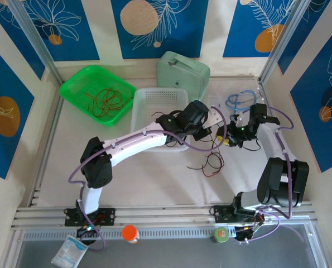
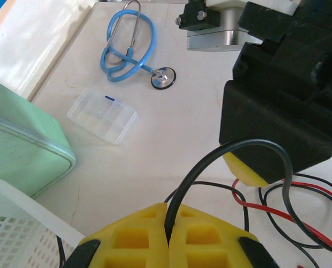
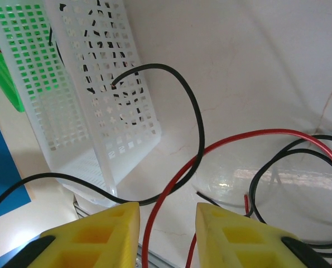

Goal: Untangle the cables

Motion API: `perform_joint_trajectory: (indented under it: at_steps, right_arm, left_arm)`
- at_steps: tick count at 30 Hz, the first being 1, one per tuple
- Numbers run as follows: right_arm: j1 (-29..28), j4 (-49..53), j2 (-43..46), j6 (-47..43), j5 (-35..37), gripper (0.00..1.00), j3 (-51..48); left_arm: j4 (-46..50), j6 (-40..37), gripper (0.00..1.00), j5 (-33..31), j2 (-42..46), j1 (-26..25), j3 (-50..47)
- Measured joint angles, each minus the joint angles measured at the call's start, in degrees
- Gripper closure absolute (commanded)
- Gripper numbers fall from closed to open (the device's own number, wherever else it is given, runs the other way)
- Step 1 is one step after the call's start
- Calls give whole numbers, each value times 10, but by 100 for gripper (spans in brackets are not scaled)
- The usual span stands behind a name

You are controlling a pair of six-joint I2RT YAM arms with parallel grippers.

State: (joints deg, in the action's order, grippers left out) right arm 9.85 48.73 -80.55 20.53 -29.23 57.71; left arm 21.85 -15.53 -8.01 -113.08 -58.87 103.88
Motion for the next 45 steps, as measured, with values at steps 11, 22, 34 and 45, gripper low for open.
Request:
perform_joint_trajectory:
  at_steps: [11, 22, 34, 45]
  right_arm:
    - [-36, -10, 5, 12, 1, 66, -14]
    - [-63, -62, -3, 51, -34, 59, -43]
    - [-80, -78, -1, 57, -24, 64, -101]
    - [-84, -94, 4, 81, 16, 100, -111]
  left_arm:
    - [-17, 0, 100, -2, 0, 0, 0]
    - [-36, 2, 100, -3, 1, 0, -11]
    - [-50, 5, 100, -7, 18, 0, -16]
    - [-54, 8, 100, -13, 30, 0, -16]
